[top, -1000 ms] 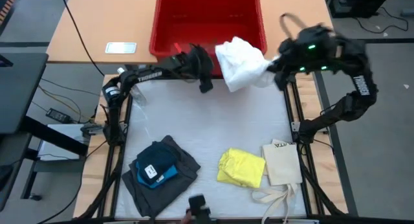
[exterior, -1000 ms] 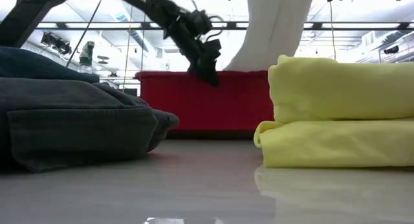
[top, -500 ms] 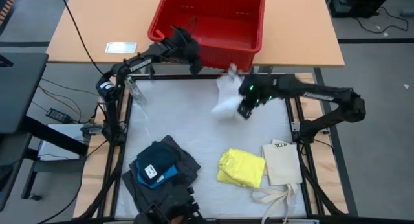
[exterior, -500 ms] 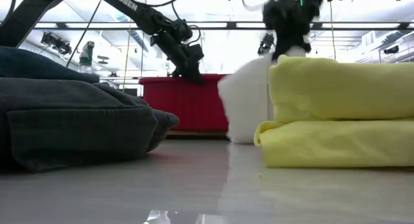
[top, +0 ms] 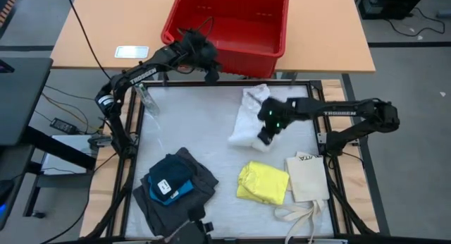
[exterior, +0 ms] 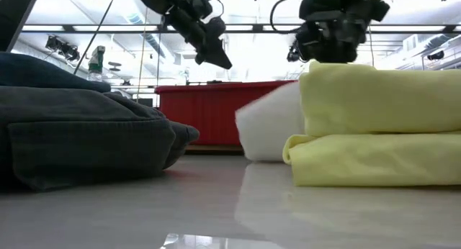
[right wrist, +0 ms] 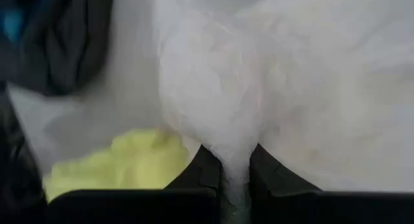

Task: Fold laundry
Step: Fold the white blouse

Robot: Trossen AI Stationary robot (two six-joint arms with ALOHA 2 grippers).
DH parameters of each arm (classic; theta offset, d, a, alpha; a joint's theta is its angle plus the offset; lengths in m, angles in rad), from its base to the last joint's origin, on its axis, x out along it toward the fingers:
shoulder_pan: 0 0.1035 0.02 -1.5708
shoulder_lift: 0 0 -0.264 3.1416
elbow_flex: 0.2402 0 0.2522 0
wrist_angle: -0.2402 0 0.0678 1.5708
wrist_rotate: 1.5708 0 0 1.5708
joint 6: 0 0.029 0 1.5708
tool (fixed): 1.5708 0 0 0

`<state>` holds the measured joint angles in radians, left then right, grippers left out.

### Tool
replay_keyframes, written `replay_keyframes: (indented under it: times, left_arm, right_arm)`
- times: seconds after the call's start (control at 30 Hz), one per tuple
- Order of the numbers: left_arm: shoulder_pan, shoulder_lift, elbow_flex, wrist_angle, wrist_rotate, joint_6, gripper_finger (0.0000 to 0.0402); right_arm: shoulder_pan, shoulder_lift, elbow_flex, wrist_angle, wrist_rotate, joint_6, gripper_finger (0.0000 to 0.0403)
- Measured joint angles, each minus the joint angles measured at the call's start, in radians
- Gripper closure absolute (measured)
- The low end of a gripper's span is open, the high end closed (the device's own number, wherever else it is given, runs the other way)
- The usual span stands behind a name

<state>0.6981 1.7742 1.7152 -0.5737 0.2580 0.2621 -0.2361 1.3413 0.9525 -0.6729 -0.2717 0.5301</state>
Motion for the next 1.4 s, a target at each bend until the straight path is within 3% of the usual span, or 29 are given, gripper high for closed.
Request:
replay_keyframes:
  times: [0.17,0.4,0.57,0.67,0.77,0.87,1.03,1.23,1.4]
  left_arm:
    - [-0.025,-0.027,0.0,-0.004,0.01,0.022,0.0324]
    - [-0.049,-0.031,0.0,-0.044,0.033,0.042,0.0324]
    - [-0.092,-0.029,0.0,-0.104,0.036,0.088,0.0322]
    - [-0.117,-0.029,0.0,-0.121,0.036,0.11,0.0309]
    - [-0.138,-0.029,0.0,-0.134,0.036,0.109,0.0287]
    - [-0.162,-0.028,0.0,-0.158,0.087,0.1,0.0271]
    - [-0.228,-0.005,0.0,-0.223,0.231,0.141,0.0265]
    - [-0.309,0.057,-0.053,-0.18,0.203,0.211,0.0264]
    - [-0.382,0.12,-0.136,-0.098,0.114,0.297,0.026]
  right_arm:
    - [-0.163,-0.005,0.025,-0.009,0.06,-0.072,0.0367]
    - [-0.363,0.074,-0.087,0.096,0.062,-0.193,0.0358]
    - [-0.439,0.099,-0.118,0.138,0.065,-0.21,0.0246]
    - [-0.466,0.047,-0.118,0.135,0.066,-0.184,0.0176]
    - [-0.481,-0.039,-0.118,0.134,0.1,-0.107,0.0136]
    - [-0.475,-0.123,-0.118,0.135,0.142,-0.028,0.0131]
    - [-0.377,-0.222,-0.116,0.089,0.093,-0.006,0.0161]
    - [-0.185,-0.265,-0.122,0.064,0.086,-0.108,0.0193]
    - [-0.024,-0.24,-0.175,0.097,0.205,-0.237,0.0196]
